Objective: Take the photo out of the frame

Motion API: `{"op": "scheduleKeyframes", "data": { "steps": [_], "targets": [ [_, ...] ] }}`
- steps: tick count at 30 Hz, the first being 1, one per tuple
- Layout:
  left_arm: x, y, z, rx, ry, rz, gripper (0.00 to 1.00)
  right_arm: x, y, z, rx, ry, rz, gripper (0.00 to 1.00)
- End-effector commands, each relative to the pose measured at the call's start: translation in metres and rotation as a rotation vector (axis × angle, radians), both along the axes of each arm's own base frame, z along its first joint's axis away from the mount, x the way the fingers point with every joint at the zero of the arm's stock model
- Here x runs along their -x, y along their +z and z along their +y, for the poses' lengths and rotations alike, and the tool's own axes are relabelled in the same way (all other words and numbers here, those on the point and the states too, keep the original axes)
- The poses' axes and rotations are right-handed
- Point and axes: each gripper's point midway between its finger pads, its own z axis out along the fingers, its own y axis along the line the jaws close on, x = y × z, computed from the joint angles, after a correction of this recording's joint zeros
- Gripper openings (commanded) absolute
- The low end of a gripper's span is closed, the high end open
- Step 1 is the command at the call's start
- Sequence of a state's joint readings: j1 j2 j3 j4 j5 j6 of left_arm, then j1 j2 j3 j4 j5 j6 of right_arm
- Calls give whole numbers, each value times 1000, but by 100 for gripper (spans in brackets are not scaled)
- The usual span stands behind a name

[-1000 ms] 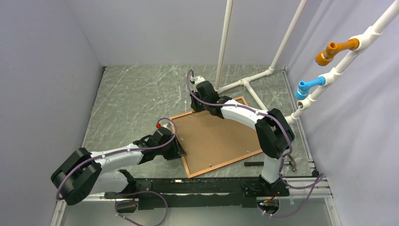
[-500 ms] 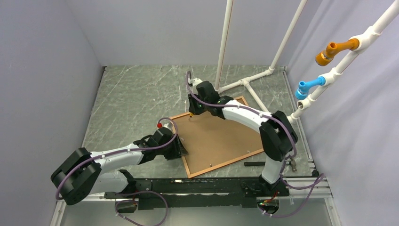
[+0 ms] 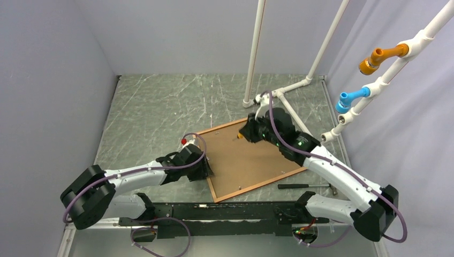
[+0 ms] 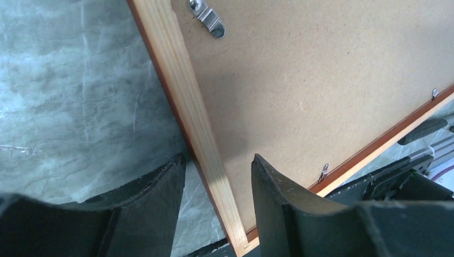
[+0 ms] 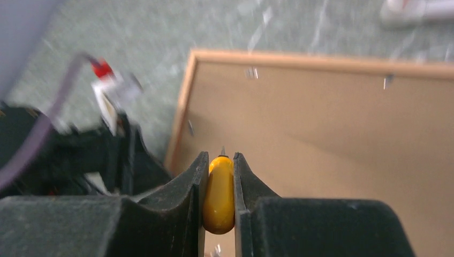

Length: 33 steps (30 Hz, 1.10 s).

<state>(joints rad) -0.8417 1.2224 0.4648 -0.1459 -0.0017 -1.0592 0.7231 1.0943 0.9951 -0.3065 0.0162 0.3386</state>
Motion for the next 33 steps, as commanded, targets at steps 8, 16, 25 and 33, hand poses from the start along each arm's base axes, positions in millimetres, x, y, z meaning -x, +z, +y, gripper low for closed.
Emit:
{"op": "scheduleKeyframes", "data": {
  "steps": [8,16,25,33],
  "targets": [
    [8,-37,39,-250,14,35,40,102,-90,-42,141,24,323,0],
    [10,-41,42,-260,-1,36,30,126,-134,-24,318,-25,405,0],
    [10,-38,40,-243,1,29,29,123,-118,-21,309,-46,337,0],
    [12,-39,38,-220,7,34,28,115,-126,-19,342,-68,320,0]
  ]
}}
